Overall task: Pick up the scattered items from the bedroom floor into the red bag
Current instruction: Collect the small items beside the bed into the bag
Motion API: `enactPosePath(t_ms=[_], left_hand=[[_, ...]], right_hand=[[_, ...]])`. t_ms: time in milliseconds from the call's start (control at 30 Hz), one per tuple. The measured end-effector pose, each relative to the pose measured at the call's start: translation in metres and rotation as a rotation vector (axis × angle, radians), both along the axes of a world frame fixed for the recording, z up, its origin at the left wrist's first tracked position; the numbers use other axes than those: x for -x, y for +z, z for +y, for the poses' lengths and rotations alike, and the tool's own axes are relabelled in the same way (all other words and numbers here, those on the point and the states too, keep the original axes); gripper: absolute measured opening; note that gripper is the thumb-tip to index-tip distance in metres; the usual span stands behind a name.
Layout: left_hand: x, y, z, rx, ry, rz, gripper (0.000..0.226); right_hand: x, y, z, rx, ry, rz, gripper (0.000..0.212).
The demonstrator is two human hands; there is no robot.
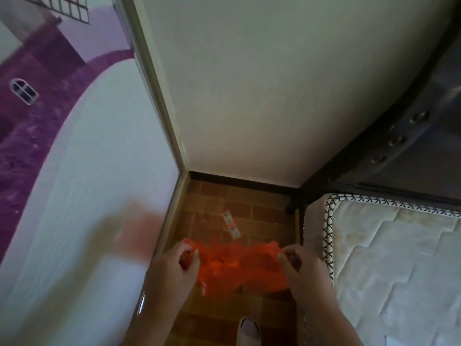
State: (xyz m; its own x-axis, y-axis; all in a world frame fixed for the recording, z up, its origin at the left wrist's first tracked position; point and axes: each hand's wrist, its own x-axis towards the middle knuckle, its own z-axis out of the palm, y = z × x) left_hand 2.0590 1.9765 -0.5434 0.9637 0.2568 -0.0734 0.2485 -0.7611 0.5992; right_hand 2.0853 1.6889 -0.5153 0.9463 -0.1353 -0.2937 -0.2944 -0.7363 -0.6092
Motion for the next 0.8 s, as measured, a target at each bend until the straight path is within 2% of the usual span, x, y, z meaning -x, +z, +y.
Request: enactPosePath(t_ms=[200,367,433,633,800], left_hand=[[-0.013,-0.093,-0.021,-0.028,-0.09,-0.097,0.008],[-0.027,-0.158,-0.037,-0.042,-0.206,-0.235,0.027],[-0.034,-0.187,-0.043,-0.054,-0.246,-0.288,0.028],[-0.057,-0.259,-0.055,-0.083,-0.294,-0.411,0.02],[-0.067,-0.316,-0.061,-0.035,-0.507,-0.413,0.043]], right_hand=[[-0.001,-0.095,-0.01,0.039,-0.01,-0.026,0.004],[-0.001,-0.167,-0.01,0.027,0.015,-0.137,0.003],[-0.004,-0.193,-0.012,0.026,0.036,-0.214,0.004],[-0.019,-0.285,-0.025,0.107,0.203,-0.358,0.012],[-0.032,-0.354,-0.024,0.145,0.427,-0.369,0.009]])
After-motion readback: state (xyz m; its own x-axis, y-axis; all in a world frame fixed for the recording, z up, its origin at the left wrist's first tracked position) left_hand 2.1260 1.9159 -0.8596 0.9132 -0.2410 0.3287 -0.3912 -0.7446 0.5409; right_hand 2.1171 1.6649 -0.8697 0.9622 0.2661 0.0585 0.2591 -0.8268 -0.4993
